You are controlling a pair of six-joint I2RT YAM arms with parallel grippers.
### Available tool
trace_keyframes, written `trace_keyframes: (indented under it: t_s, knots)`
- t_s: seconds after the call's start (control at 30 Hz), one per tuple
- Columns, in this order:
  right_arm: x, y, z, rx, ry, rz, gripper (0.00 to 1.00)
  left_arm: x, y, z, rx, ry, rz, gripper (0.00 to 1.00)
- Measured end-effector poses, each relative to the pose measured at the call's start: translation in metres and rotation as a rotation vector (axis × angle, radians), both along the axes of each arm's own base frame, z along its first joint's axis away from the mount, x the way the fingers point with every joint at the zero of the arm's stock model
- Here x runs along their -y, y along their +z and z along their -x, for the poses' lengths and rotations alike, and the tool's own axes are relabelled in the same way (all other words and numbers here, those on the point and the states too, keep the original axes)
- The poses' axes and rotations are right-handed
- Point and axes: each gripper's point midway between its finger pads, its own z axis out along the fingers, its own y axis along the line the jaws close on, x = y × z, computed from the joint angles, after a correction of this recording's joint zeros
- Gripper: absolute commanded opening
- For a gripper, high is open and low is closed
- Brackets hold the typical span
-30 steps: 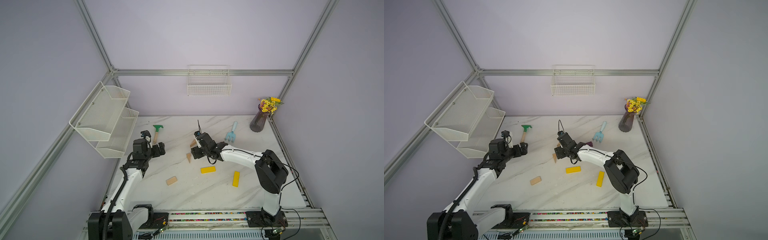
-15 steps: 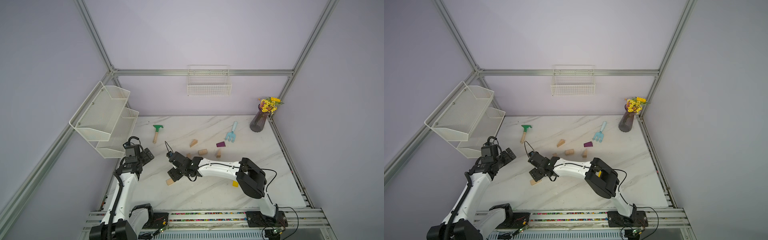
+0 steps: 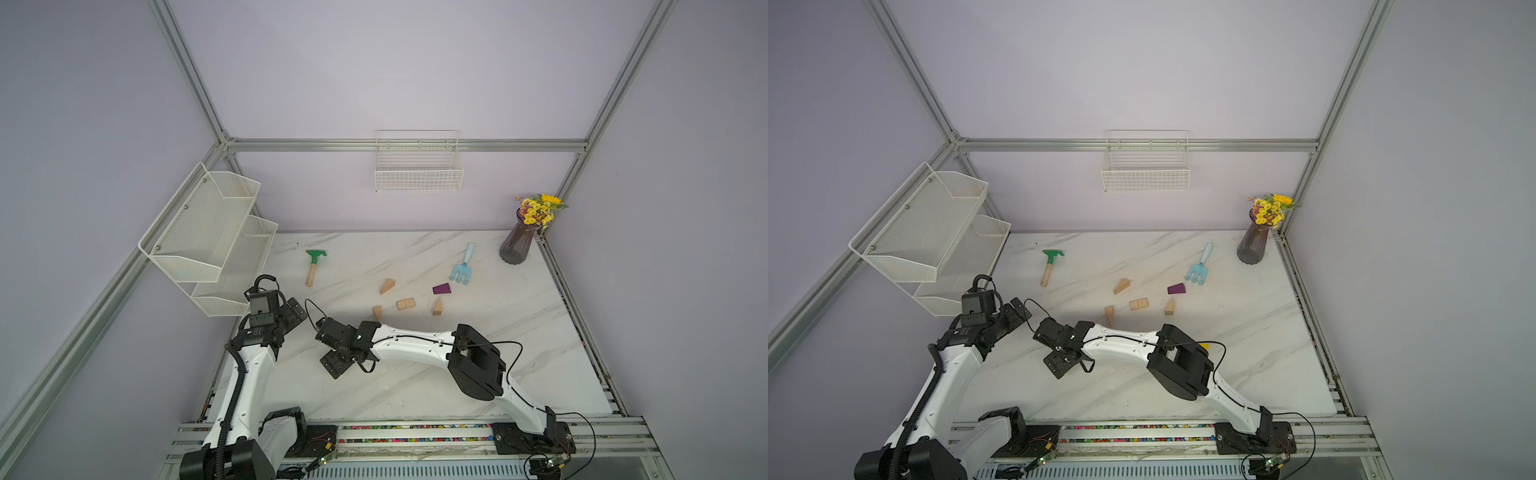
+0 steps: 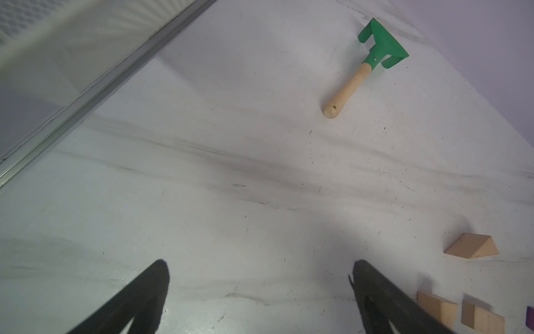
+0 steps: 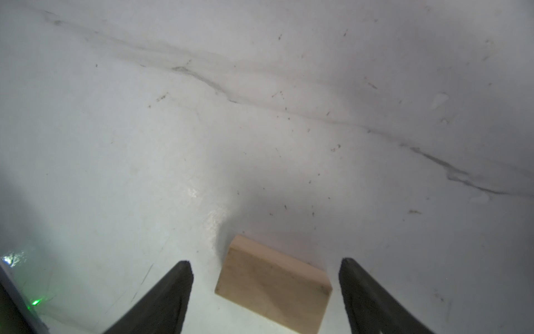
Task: Assemble a small pinwheel with building blocks
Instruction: Pick up the building block from the center of the board.
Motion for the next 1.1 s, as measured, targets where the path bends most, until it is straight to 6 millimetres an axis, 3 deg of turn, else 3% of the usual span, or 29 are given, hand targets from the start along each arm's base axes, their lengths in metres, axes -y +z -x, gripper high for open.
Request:
trace_keyframes:
  t_s: [0.17,0.5,0.7,0.8,0.9,1.1]
  knots:
    - [0.003,-0.015,-0.002,-0.008,-0.022,0.057,0.84,0.001,-0.002,-0.001,-0.006,-0.006,0.008,1.00]
    - [0.014,-0.018,-0.006,0.015,-0.064,0.112,0.72,0.004,-0.003,-0.004,0.001,-0.017,0.018,1.00]
    - [0.032,-0.018,-0.004,0.013,-0.089,0.128,0.66,0.009,-0.004,-0.010,0.011,-0.045,0.045,1.00]
    - [0.050,-0.018,-0.007,0.011,-0.113,0.130,0.63,0.016,-0.004,-0.014,0.021,-0.078,0.072,1.00]
    - [0.082,-0.018,-0.014,-0.001,-0.157,0.137,0.61,0.022,-0.004,-0.019,0.033,-0.112,0.096,1.00]
    - [0.151,-0.018,-0.060,-0.018,-0.315,0.131,0.59,0.032,-0.009,-0.025,0.033,-0.162,0.137,1.00]
